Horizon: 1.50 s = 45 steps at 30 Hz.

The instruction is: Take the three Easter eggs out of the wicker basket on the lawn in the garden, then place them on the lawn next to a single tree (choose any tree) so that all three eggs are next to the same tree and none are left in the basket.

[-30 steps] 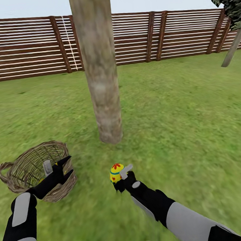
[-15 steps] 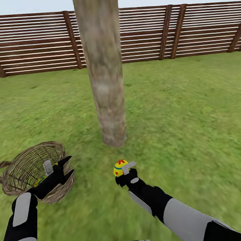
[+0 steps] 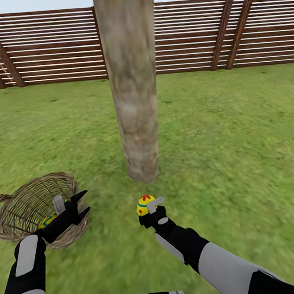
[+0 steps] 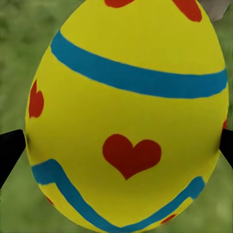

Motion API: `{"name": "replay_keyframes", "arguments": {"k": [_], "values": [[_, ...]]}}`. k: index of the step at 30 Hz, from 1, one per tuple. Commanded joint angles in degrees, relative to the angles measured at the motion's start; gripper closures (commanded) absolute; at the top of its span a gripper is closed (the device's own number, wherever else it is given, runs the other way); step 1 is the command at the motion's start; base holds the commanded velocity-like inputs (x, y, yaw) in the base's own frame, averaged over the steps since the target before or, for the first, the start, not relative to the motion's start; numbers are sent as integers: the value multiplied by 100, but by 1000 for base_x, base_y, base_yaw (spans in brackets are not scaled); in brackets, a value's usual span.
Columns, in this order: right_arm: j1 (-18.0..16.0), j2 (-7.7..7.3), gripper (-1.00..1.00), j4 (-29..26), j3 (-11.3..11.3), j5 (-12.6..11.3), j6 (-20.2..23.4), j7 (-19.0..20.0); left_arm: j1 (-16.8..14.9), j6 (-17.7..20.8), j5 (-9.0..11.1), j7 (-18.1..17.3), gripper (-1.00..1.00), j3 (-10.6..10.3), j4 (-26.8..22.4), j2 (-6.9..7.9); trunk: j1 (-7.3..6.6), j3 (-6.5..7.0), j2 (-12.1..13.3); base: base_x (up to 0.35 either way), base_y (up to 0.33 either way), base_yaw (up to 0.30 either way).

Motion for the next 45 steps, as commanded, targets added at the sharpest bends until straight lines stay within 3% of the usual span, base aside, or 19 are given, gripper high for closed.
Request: {"name": "replay_keyframes", "arguments": {"k": [1, 15, 29, 34, 35, 37, 39, 42, 44, 45], "values": [[13, -7, 100, -20, 33, -35, 3, -68, -6, 29, -55, -55, -100, 14, 2, -2, -1, -8, -2, 24, -28, 95], [41, -2, 100, -153, 54, -33, -12, -86, -6, 35, -55, -55, -100, 14, 8, -2, -1, -51, -2, 7, -1, 129], [39, -26, 100, -149, 1, -62, -35, -79, -6, 29, -55, -55, -100, 14, 2, -9, -1, -60, -2, 174, 0, 30], [39, -34, 100, -110, -4, -74, -33, -79, -6, 29, -55, -55, -100, 2, -4, -11, 12, -171, -9, 0, 0, 0], [31, -35, 100, -81, -7, -81, -19, -79, -6, 29, -55, -55, -100, -39, -16, -11, 15, -193, -10, 0, 0, 0], [15, -36, 100, -42, -4, -87, -5, -79, -4, 35, -49, -56, -100, -309, -191, -5, 20, -238, -13, 0, 0, 0], [13, -38, 100, -34, -7, -88, -3, -79, 14, 69, -47, -56, -100, -398, -443, -7, 25, -282, -15, 0, 0, 0], [-13, -52, 100, -26, -18, -90, 13, -85, 20, 91, -34, -62, -100, -892, -602, -60, 33, -348, -19, 0, 0, 0], [-66, -48, 100, 18, -26, -95, 29, -94, 20, 92, 142, -59, -100, -1150, -807, -119, 38, -393, -22, 0, 0, 0], [-204, -32, 100, 141, -27, -105, 31, -92, 25, 91, 341, -57, -100, -1289, -871, -142, 41, -415, -23, 0, 0, 0]]}}
